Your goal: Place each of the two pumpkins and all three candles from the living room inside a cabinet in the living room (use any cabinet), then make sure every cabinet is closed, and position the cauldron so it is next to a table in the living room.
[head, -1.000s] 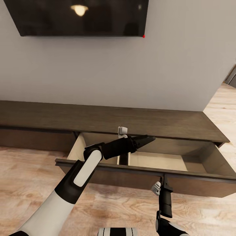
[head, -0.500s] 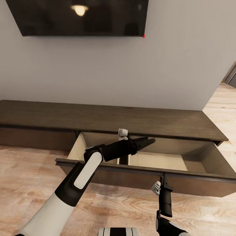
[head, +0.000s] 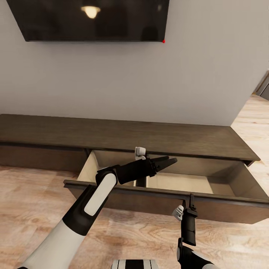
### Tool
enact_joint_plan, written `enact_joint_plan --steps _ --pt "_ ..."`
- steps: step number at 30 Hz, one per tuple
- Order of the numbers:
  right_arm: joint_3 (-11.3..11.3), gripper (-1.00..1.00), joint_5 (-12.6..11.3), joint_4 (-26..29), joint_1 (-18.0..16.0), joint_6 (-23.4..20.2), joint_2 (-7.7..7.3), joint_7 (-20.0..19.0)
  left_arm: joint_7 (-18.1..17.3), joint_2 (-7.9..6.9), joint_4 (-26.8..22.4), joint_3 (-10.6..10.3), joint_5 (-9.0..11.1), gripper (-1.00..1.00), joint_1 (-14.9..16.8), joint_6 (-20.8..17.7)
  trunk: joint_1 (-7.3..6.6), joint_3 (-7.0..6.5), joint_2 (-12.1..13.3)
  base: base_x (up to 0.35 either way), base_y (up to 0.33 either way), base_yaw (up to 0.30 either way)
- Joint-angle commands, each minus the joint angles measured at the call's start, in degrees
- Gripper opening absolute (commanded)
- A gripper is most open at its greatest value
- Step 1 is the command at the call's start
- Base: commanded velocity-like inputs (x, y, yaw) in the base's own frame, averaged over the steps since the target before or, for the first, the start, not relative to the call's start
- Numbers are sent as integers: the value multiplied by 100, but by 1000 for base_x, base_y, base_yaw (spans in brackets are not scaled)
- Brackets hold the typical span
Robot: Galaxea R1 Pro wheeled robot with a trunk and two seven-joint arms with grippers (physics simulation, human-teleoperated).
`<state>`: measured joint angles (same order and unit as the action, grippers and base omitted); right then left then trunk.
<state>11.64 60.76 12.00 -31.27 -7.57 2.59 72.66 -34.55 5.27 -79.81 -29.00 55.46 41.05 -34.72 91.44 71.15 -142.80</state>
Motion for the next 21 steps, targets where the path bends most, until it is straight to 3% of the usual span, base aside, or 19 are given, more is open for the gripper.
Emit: enact_joint_plan --steps 1,11,17,18,21 --pt "23 100 5 4 -2 1 -2 2 0 0 0 0 1 100 0 0 0 0 0 -101 38 0" --pt "34 100 6 4 -2 3 6 35 1 0 0 5 9 100 0 0 0 0 0 -264 93 0" --pt "36 100 3 4 -2 49 -25 69 1 -6 2 8 9 100 0 0 0 0 0 -83 15 0" --pt "33 100 1 5 -2 114 -42 64 1 -7 3 8 10 100 0 0 0 0 0 -13 2 0" --pt "-115 100 -14 -16 -2 616 -328 5 1 -4 5 9 6 100 0 2 0 0 0 -5 1 0"
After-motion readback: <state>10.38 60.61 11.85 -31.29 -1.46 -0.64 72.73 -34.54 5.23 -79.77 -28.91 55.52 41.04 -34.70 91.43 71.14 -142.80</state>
